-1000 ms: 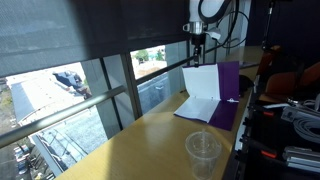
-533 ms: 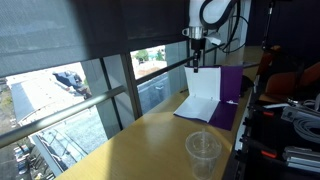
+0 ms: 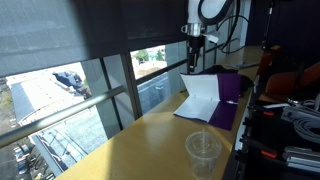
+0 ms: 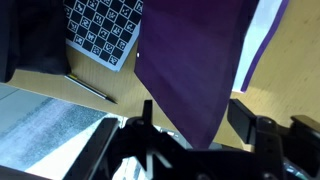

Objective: Close the purple folder.

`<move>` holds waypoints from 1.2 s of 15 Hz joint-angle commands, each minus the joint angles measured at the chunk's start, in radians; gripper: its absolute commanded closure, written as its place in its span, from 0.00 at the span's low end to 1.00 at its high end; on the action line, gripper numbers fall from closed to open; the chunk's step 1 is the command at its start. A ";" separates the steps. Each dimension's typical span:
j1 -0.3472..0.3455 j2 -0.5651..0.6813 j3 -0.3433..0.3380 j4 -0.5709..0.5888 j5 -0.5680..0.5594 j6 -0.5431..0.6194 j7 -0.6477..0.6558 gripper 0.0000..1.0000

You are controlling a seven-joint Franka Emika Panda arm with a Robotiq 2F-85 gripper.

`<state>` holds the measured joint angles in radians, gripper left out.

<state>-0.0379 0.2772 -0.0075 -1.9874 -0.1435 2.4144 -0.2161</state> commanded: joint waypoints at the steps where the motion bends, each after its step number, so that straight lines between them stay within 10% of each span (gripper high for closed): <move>1: -0.034 -0.080 0.030 -0.044 0.162 -0.063 -0.041 0.00; 5: -0.064 -0.159 0.011 -0.114 0.331 -0.149 -0.076 0.00; 18: -0.091 -0.268 -0.085 -0.180 0.336 -0.203 -0.049 0.00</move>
<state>-0.1317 0.0326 -0.0844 -2.1896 0.1679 2.2623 -0.2623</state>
